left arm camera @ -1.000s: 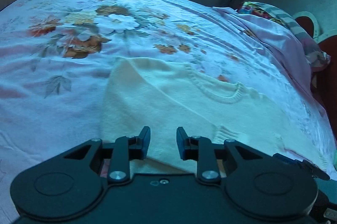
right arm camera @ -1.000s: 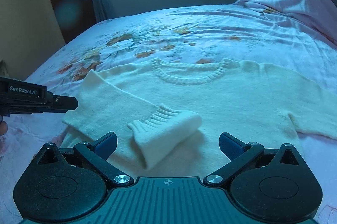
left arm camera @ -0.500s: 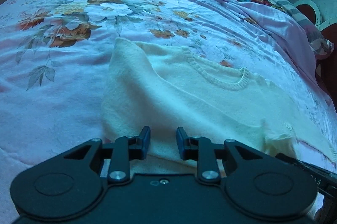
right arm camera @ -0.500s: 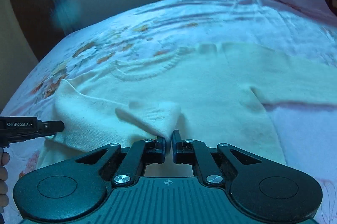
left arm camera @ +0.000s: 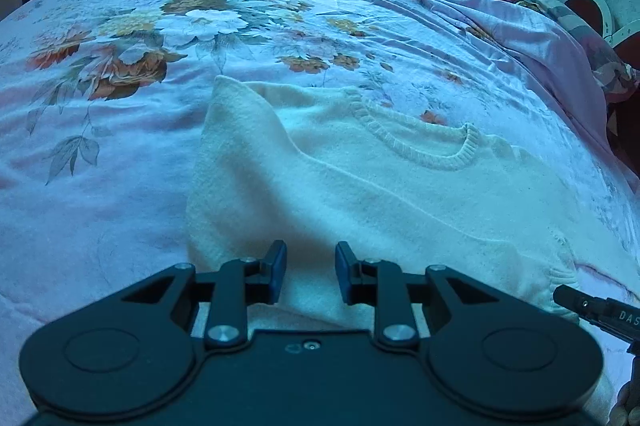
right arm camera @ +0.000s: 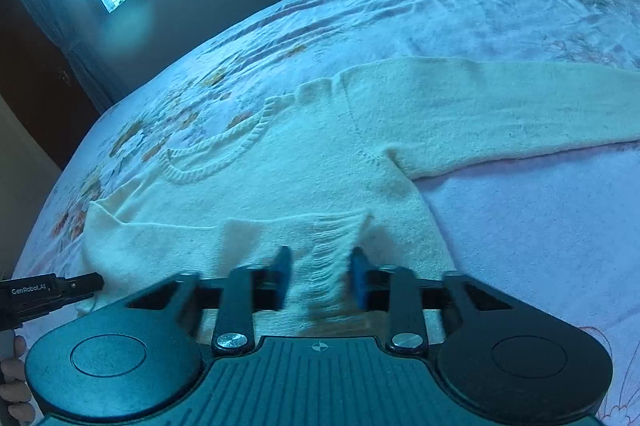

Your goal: Fold small clothes

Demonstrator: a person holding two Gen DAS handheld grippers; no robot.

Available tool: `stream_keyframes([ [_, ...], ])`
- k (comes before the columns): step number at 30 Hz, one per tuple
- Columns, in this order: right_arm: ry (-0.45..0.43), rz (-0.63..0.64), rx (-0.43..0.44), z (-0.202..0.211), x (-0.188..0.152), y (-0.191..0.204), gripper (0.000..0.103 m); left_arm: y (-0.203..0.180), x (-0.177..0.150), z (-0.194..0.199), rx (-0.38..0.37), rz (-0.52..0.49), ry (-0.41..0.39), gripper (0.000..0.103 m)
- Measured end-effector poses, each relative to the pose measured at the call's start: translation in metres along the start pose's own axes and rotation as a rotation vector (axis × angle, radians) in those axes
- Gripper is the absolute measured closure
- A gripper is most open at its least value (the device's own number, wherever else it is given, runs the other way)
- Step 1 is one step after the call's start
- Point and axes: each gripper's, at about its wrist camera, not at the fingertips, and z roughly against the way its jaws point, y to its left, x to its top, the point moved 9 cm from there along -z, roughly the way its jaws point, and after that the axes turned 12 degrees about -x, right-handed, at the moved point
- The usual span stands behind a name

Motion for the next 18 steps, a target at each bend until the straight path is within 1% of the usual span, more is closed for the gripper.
stream_keyframes([
  [1, 0.011, -0.001, 0.009, -0.005, 0.001, 0.000, 0.092, -0.001, 0.002, -0.004, 0.000, 0.001, 0.001, 0.080],
  [2, 0.018, -0.001, 0.019, -0.008, 0.003, 0.001, 0.092, -0.001, 0.004, -0.008, -0.001, 0.007, 0.000, 0.080],
  [4, 0.008, 0.013, 0.028, -0.012, 0.008, 0.001, 0.099, 0.001, 0.009, -0.014, 0.004, 0.023, -0.009, 0.080],
  [5, -0.009, 0.019, 0.028, -0.011, 0.013, 0.002, 0.099, 0.002, 0.012, -0.016, 0.007, 0.029, -0.016, 0.080],
  [7, -0.082, 0.023, 0.015, -0.003, 0.028, -0.001, 0.099, 0.002, 0.019, -0.019, 0.010, 0.030, -0.038, 0.080],
  [8, -0.112, 0.028, 0.000, 0.001, 0.033, -0.004, 0.099, 0.002, 0.022, -0.021, 0.011, 0.026, -0.047, 0.080],
  [9, -0.120, 0.041, -0.022, -0.001, 0.035, -0.007, 0.099, 0.003, 0.023, -0.024, 0.016, 0.026, -0.050, 0.080],
  [12, -0.068, 0.063, -0.098, -0.019, 0.024, -0.024, 0.099, 0.010, 0.020, -0.037, 0.030, 0.042, -0.033, 0.080],
  [14, -0.089, 0.088, -0.135, -0.019, 0.023, -0.031, 0.099, 0.014, 0.019, -0.038, 0.024, 0.050, -0.047, 0.080],
  [16, -0.085, 0.122, -0.154, -0.016, 0.022, -0.030, 0.099, 0.015, 0.019, -0.034, 0.018, 0.063, -0.050, 0.080],
  [17, -0.098, 0.130, -0.175, -0.012, 0.024, -0.030, 0.099, 0.014, 0.020, -0.029, 0.014, 0.072, -0.057, 0.080],
  [18, -0.142, 0.130, -0.188, -0.002, 0.027, -0.029, 0.099, 0.014, 0.021, -0.024, 0.008, 0.075, -0.072, 0.080],
])
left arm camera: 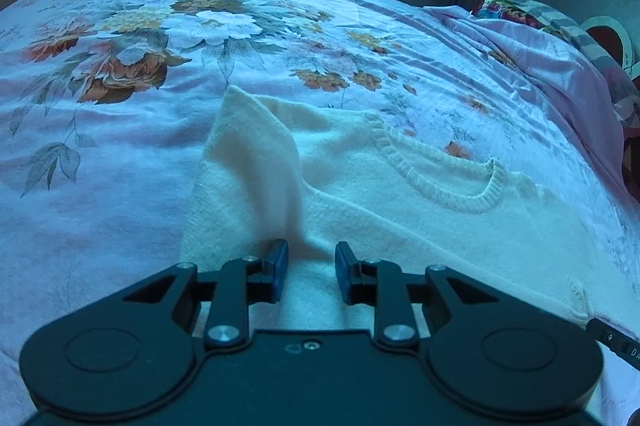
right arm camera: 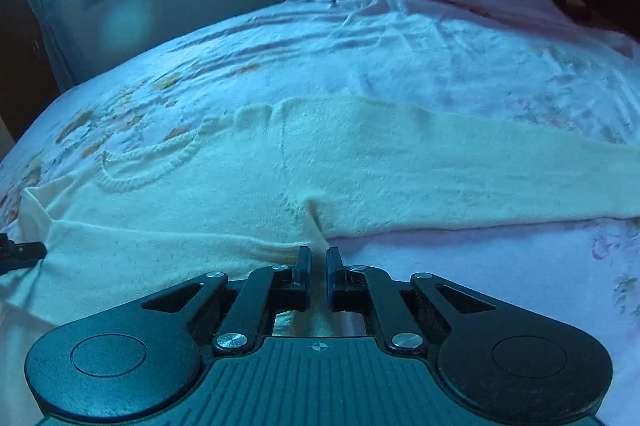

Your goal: Fold small clothes

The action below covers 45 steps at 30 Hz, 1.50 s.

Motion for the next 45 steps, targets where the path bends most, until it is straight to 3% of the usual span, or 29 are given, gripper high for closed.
stream_keyframes([
  [2, -0.060, 0.012, 0.030, 0.015, 0.008, 0.008, 0.099, -0.002, 0.006, 0.006, -0.001, -0.016, -0.026, 0.080],
  [6, -0.031, 0.093, 0.119, 0.012, 0.009, 0.051, 0.098, 0.010, 0.018, -0.016, 0.030, -0.003, 0.002, 0.080],
  [8, -0.023, 0.143, 0.104, 0.003, 0.002, 0.061, 0.098, 0.018, 0.030, -0.028, 0.041, 0.020, -0.001, 0.080],
  [10, 0.040, 0.194, 0.039, -0.022, -0.014, 0.057, 0.099, 0.030, 0.044, -0.037, 0.061, 0.051, -0.020, 0.082],
  [13, 0.023, 0.200, 0.046, -0.023, -0.019, 0.050, 0.099, 0.054, 0.060, -0.045, 0.107, 0.114, -0.045, 0.084],
  [16, 0.021, 0.221, 0.034, -0.018, -0.015, 0.053, 0.098, 0.059, 0.063, -0.036, 0.085, 0.171, -0.062, 0.084],
  [19, -0.023, 0.177, 0.094, 0.000, -0.006, 0.059, 0.098, 0.041, 0.056, -0.013, 0.042, 0.122, -0.081, 0.078],
  [21, -0.013, 0.180, 0.104, -0.001, -0.008, 0.064, 0.098, 0.029, 0.041, -0.004, 0.021, 0.076, -0.053, 0.078],
  [24, 0.033, 0.195, 0.072, -0.018, -0.023, 0.060, 0.099, 0.025, 0.013, -0.008, 0.076, -0.004, 0.009, 0.077],
  [27, 0.041, 0.169, 0.073, -0.004, -0.014, 0.057, 0.098, 0.021, 0.007, 0.005, 0.114, -0.021, -0.006, 0.077],
  [28, 0.015, 0.162, 0.085, 0.005, -0.010, 0.055, 0.093, 0.013, 0.005, 0.014, 0.104, -0.037, -0.014, 0.077],
  [30, -0.009, 0.174, 0.066, 0.015, -0.011, 0.051, 0.052, -0.006, -0.004, 0.027, 0.078, -0.078, -0.007, 0.069],
  [31, 0.029, 0.199, 0.043, 0.009, -0.020, 0.049, 0.021, -0.014, -0.013, 0.031, 0.076, -0.093, 0.005, 0.062],
  [33, 0.086, 0.226, 0.049, 0.002, -0.034, 0.046, 0.021, -0.024, -0.031, 0.034, 0.086, -0.101, 0.040, 0.059],
  [38, 0.043, 0.107, 0.023, 0.028, -0.018, -0.001, 0.021, -0.044, -0.067, 0.048, 0.061, -0.093, 0.074, 0.059],
  [45, 0.137, -0.220, -0.161, 0.013, -0.008, -0.153, 0.021, -0.063, -0.085, 0.053, 0.059, -0.113, 0.083, 0.059],
])
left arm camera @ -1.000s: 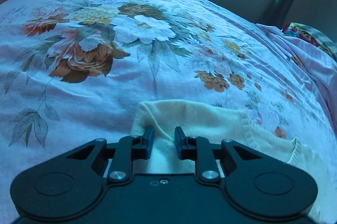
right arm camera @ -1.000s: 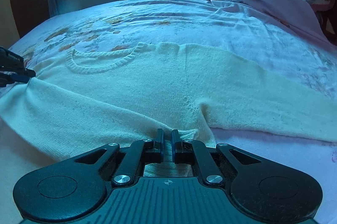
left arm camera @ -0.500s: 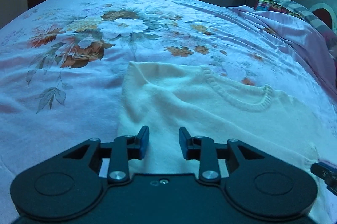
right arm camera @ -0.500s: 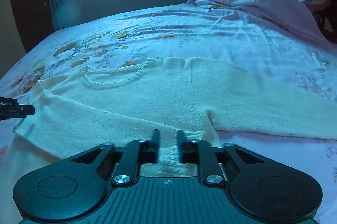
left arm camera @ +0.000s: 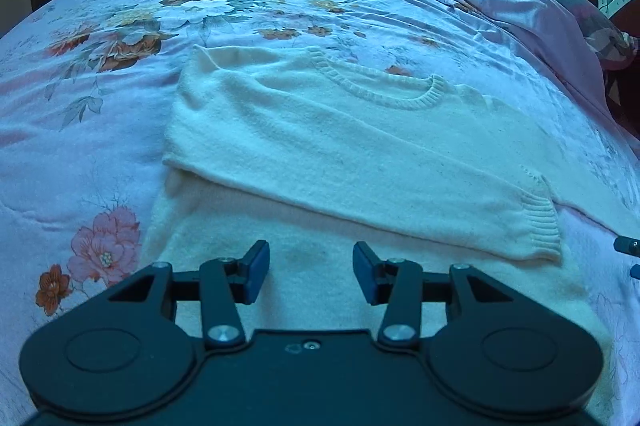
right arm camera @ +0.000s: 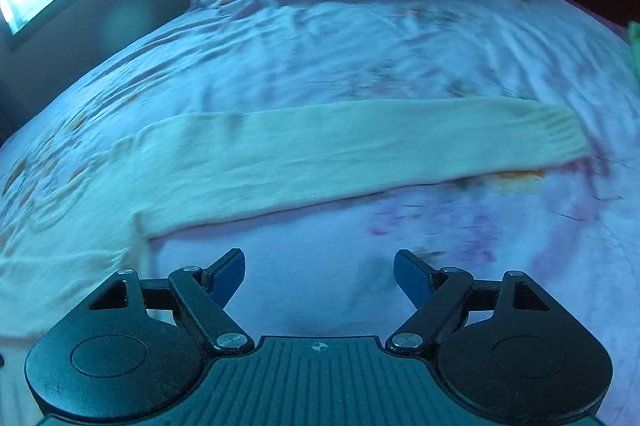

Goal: Fold small clothes
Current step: 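Grasp the other sleeve cuff with the right tool, then lay the cuff across the sweater body with the right tool and release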

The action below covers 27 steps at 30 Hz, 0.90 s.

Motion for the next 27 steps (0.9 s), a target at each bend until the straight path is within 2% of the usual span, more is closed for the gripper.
stream_keyframes([
  [1, 0.010, -0.041, -0.020, -0.004, 0.004, -0.016, 0.022, -0.003, -0.001, -0.001, 0.006, -0.005, 0.001, 0.059],
  [2, 0.018, -0.086, -0.039, -0.008, 0.008, -0.033, 0.032, -0.005, -0.002, -0.003, 0.013, -0.008, 0.000, 0.059],
  [4, 0.021, -0.137, -0.090, -0.015, 0.020, -0.064, 0.043, -0.009, -0.002, -0.006, 0.021, -0.006, -0.001, 0.059],
  [11, 0.025, -0.338, -0.124, -0.046, 0.058, -0.124, 0.045, -0.015, -0.001, -0.015, 0.045, -0.008, 0.007, 0.058],
  [12, 0.023, -0.367, -0.128, -0.049, 0.063, -0.128, 0.051, -0.015, -0.001, -0.015, 0.047, -0.010, 0.007, 0.058],
  [14, 0.014, -0.419, -0.135, -0.057, 0.071, -0.136, 0.077, -0.015, 0.000, -0.016, 0.049, -0.012, 0.008, 0.058],
  [17, 0.010, -0.469, -0.124, -0.060, 0.077, -0.143, 0.099, -0.013, 0.002, -0.017, 0.047, -0.005, 0.005, 0.058],
  [18, 0.000, -0.478, -0.113, -0.059, 0.080, -0.143, 0.101, -0.013, 0.002, -0.017, 0.045, -0.004, 0.004, 0.058],
  [20, -0.050, -0.451, -0.085, -0.049, 0.089, -0.130, 0.101, -0.012, 0.003, -0.017, 0.042, -0.004, 0.000, 0.058],
  [23, -0.133, -0.343, 0.029, -0.026, 0.108, -0.070, 0.101, -0.009, 0.005, -0.014, 0.032, 0.010, -0.008, 0.058],
  [27, -0.195, -0.164, 0.262, 0.019, 0.109, 0.062, 0.101, -0.001, 0.008, -0.003, 0.032, 0.027, -0.031, 0.058],
])
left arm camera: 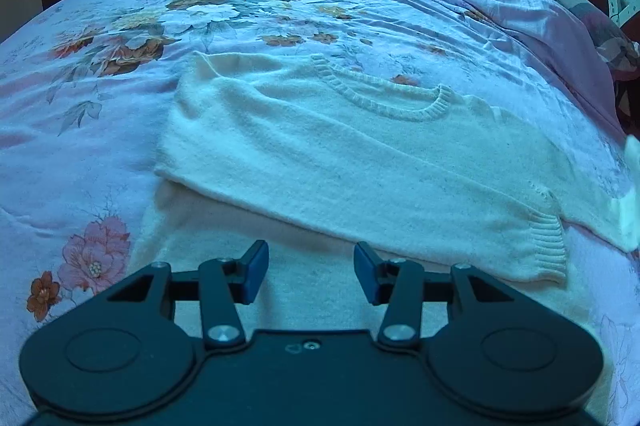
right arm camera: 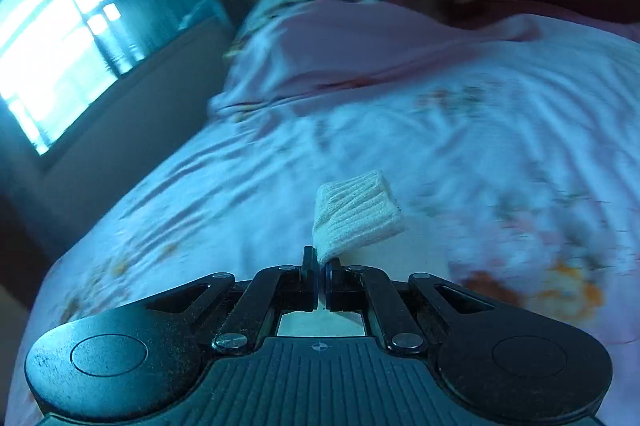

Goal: Fold small clothes
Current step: 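Lay the cuff across the sweater body with the right tool and release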

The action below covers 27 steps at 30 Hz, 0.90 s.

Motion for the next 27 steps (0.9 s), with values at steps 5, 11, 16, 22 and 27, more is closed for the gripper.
stream_keyframes([
  [5, 0.070, 0.225, 0.306, 0.030, -0.083, 0.163, 0.101, 0.025, 0.002, 0.022, 0.014, 0.032, -0.029, 0.058],
  [11, 0.387, 0.508, 0.522, 0.052, -0.241, 0.232, 0.100, 0.067, 0.001, 0.037, -0.001, 0.139, -0.048, 0.058],
  [16, 0.475, 0.518, 0.535, 0.055, -0.273, 0.206, 0.086, 0.066, -0.003, 0.033, -0.177, 0.264, -0.021, 0.057],
  [22, 0.362, 0.520, 0.456, 0.059, -0.242, 0.177, 0.058, 0.046, -0.009, 0.018, -0.325, 0.386, 0.003, 0.053],
  [27, 0.351, 0.466, 0.407, 0.058, -0.228, 0.154, 0.058, 0.045, -0.006, 0.009, -0.318, 0.405, -0.019, 0.060],
])
